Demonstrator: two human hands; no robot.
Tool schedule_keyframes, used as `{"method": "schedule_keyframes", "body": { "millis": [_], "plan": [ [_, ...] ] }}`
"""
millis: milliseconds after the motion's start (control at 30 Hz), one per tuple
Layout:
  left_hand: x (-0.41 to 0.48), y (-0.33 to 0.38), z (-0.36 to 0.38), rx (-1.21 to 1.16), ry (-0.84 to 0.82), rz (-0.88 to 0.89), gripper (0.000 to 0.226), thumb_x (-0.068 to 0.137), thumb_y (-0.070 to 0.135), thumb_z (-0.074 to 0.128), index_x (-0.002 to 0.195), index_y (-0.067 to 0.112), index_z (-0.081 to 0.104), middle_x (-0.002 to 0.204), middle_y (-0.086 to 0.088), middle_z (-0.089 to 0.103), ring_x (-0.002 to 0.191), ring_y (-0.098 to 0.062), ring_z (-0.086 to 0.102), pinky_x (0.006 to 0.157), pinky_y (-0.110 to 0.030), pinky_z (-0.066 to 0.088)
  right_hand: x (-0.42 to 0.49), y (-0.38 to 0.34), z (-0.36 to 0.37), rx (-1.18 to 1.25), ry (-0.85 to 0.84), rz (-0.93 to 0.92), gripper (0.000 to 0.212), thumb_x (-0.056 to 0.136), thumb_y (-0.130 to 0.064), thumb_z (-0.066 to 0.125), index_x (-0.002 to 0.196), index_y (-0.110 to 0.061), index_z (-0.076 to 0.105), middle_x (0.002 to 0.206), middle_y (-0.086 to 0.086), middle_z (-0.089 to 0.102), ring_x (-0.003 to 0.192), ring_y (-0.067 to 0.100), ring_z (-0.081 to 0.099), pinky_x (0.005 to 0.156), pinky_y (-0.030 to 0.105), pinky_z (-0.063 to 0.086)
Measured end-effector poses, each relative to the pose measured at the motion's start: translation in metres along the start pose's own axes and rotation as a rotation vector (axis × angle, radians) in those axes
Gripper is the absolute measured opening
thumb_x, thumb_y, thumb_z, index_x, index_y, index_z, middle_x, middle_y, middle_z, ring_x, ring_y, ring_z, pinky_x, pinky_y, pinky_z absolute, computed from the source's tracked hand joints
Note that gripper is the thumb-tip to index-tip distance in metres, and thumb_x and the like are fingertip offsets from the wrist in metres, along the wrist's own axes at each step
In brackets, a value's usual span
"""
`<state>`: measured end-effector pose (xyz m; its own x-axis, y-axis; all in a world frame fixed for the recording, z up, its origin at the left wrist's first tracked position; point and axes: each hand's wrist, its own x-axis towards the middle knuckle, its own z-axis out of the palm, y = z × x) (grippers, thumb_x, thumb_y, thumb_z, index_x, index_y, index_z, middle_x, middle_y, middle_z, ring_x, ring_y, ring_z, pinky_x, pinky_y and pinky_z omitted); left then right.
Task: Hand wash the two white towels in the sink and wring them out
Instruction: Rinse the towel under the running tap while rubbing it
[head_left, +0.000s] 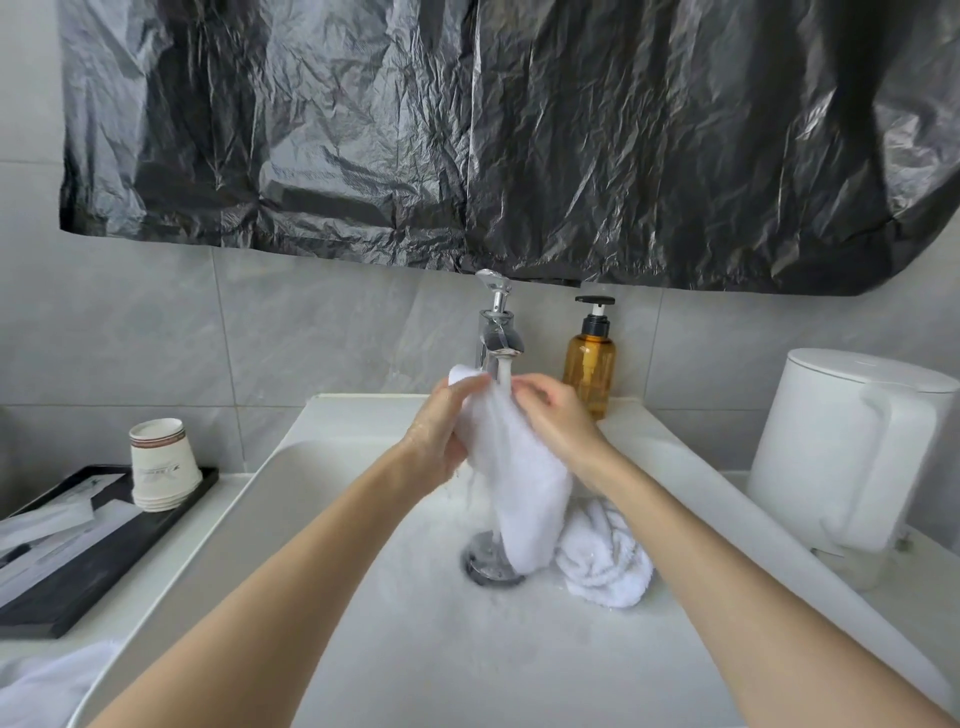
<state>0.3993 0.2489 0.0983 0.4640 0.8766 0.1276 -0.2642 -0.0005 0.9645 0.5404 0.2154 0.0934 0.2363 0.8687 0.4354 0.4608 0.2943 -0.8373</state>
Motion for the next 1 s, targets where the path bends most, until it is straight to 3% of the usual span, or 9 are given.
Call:
{"method": "schedule_keyframes", "body": {
  "millis": [100,200,300,500,667,767,867,933,1000],
  "plan": [
    [0.001,-0.006,0.01,-0.106,0.102,-0.056,0.08,0.082,0.07,0.055,0.129,0.006,0.053,0.117,-0.015,0.069,0.103,-0.022,0.069,0.079,-0.031,0.055,-0.012,-0.005,0.019,0.001,0.091,0.014,0.023,0.099,-0.031,0.049,0.111,-0.016,0.062,0.102,-0.001,0.067,0.094,0.012,0.059,0.073,0.021,0.043],
    [0.005,-0.015,0.014,-0.116,0.08,-0.055,0.061,0.104,0.05,0.027,0.105,0.0,0.062,0.09,-0.013,0.071,0.082,-0.019,0.07,0.065,-0.025,0.056,-0.026,-0.01,0.028,-0.14,0.134,-0.026,0.031,0.1,-0.043,0.042,0.106,-0.015,0.054,0.106,0.008,0.067,0.099,0.026,0.06,0.081,0.035,0.045],
    [0.0,-0.012,0.023,-0.066,-0.004,-0.034,0.043,0.105,0.031,0.031,0.082,0.01,0.061,0.07,-0.002,0.068,0.067,-0.012,0.066,0.061,-0.022,0.052,-0.028,-0.016,0.025,-0.323,0.191,-0.102,0.039,0.103,-0.04,0.033,0.104,-0.006,0.052,0.104,0.018,0.065,0.099,0.037,0.059,0.076,0.037,0.041],
    [-0.004,-0.014,0.025,0.178,0.039,0.065,0.025,0.102,0.024,0.034,0.081,0.018,0.044,0.078,-0.002,0.048,0.073,-0.014,0.052,0.066,-0.027,0.046,-0.018,-0.012,0.009,-0.765,0.025,-0.247,0.02,0.101,-0.022,0.032,0.094,-0.013,0.048,0.087,0.013,0.059,0.087,0.036,0.06,0.066,0.037,0.036],
    [-0.002,-0.009,-0.004,0.371,0.058,0.185,0.019,0.103,0.025,0.043,0.098,0.011,0.054,0.076,0.004,0.051,0.062,-0.004,0.046,0.047,-0.009,0.038,-0.011,-0.012,-0.024,-0.555,-0.068,-0.086,0.044,0.092,-0.061,0.044,0.101,-0.018,0.041,0.076,0.007,0.056,0.069,0.028,0.054,0.058,0.036,0.038],
    [-0.003,0.0,-0.01,0.294,0.058,0.149,0.024,0.101,0.028,0.051,0.102,0.006,0.059,0.076,0.001,0.061,0.06,-0.007,0.055,0.048,-0.013,0.044,-0.012,-0.014,-0.037,-0.545,-0.241,0.005,0.074,0.064,-0.079,0.06,0.112,-0.027,0.042,0.097,-0.003,0.056,0.085,0.014,0.054,0.062,0.028,0.038],
    [-0.001,0.005,-0.011,0.139,-0.001,0.141,0.027,0.088,0.034,0.062,0.092,0.009,0.07,0.088,-0.014,0.067,0.078,-0.024,0.064,0.07,-0.031,0.05,-0.021,-0.011,-0.022,-0.602,-0.407,-0.009,0.078,0.053,-0.058,0.085,0.112,-0.037,0.039,0.1,-0.018,0.053,0.094,0.008,0.054,0.071,0.028,0.045],
    [-0.002,0.007,-0.014,0.107,0.033,0.118,0.026,0.096,0.024,0.058,0.079,0.01,0.071,0.072,-0.008,0.068,0.067,-0.02,0.064,0.056,-0.02,0.051,-0.019,-0.005,-0.009,-0.695,-0.397,-0.051,0.061,0.053,-0.044,0.083,0.099,-0.036,0.043,0.097,-0.011,0.06,0.09,0.016,0.06,0.071,0.035,0.052],
    [0.0,0.009,-0.017,0.162,0.145,0.093,0.022,0.093,0.024,0.063,0.093,0.003,0.061,0.072,-0.007,0.062,0.062,-0.019,0.057,0.044,-0.016,0.042,-0.014,-0.006,-0.012,-0.645,-0.318,-0.041,0.041,0.061,-0.035,0.079,0.088,-0.03,0.049,0.091,-0.004,0.063,0.085,0.022,0.062,0.068,0.035,0.05]
  ]
}}
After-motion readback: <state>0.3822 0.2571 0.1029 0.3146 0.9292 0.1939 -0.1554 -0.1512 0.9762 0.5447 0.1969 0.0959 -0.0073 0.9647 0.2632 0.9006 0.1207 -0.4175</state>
